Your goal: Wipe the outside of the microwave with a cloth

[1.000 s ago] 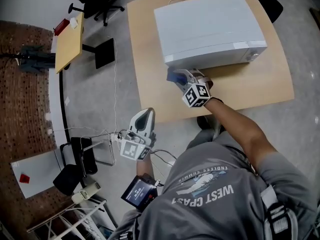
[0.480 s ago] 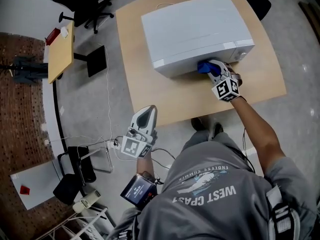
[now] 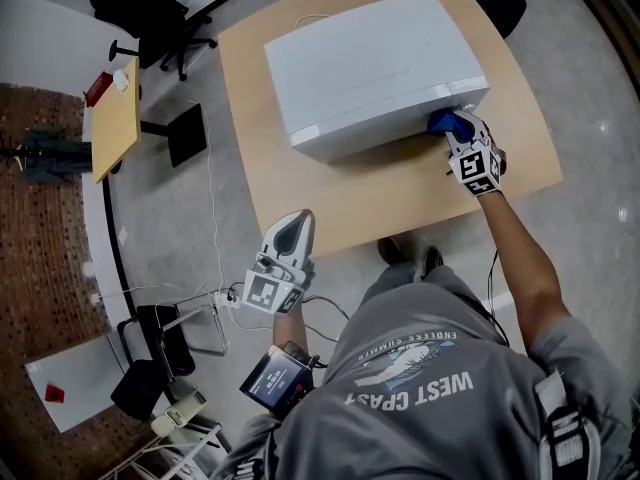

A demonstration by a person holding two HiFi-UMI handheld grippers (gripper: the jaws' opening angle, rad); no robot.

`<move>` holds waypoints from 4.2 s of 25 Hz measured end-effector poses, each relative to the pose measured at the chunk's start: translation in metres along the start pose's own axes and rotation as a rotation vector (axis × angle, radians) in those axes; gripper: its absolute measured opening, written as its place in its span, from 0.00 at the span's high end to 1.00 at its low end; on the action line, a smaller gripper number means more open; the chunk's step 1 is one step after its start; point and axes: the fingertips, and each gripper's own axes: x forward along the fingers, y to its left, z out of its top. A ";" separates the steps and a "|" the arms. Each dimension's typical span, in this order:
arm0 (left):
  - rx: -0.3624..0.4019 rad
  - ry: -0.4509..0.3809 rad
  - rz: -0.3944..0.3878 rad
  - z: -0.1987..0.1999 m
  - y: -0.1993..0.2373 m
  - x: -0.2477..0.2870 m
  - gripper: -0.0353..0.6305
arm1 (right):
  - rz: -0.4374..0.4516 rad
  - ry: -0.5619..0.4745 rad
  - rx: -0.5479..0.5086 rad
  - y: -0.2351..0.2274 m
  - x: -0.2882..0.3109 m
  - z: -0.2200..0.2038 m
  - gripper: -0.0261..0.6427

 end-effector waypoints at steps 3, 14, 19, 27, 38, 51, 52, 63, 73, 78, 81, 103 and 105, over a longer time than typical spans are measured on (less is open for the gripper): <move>0.002 0.004 -0.001 0.001 -0.003 0.002 0.91 | 0.003 0.003 0.007 -0.003 -0.002 -0.003 0.86; 0.005 -0.013 -0.022 0.011 -0.009 0.009 0.91 | 0.028 -0.053 0.108 -0.005 -0.037 0.027 0.86; 0.023 -0.060 -0.036 0.025 0.011 0.014 0.91 | -0.021 -0.171 0.152 -0.036 -0.079 0.091 0.86; 0.043 -0.124 -0.089 0.052 0.032 0.027 0.91 | -0.114 -0.256 0.063 -0.138 -0.074 0.196 0.86; 0.031 -0.123 -0.116 0.062 0.037 0.073 0.91 | -0.044 -0.051 0.054 -0.202 0.043 0.166 0.86; 0.022 -0.095 -0.103 0.055 0.042 0.107 0.91 | 0.015 0.038 0.097 -0.205 0.094 0.109 0.86; 0.021 -0.093 -0.105 0.053 0.042 0.108 0.91 | 0.023 0.050 0.095 -0.203 0.096 0.105 0.86; 0.011 -0.082 -0.124 0.050 0.039 0.114 0.91 | 0.080 0.139 0.057 -0.190 0.104 0.093 0.86; 0.005 -0.102 -0.108 0.047 0.041 0.108 0.91 | 0.206 0.144 -0.004 -0.134 0.124 0.132 0.86; -0.003 -0.112 -0.078 0.044 0.050 0.090 0.91 | 0.267 0.130 -0.011 -0.090 0.142 0.161 0.86; -0.009 -0.116 -0.058 0.043 0.059 0.077 0.91 | 0.295 0.121 -0.027 -0.067 0.152 0.179 0.86; -0.021 -0.130 0.034 0.038 0.096 0.017 0.91 | 0.506 0.035 -0.079 0.084 0.196 0.289 0.86; -0.021 -0.130 0.037 0.037 0.098 0.014 0.91 | 0.521 0.054 -0.074 0.097 0.199 0.291 0.86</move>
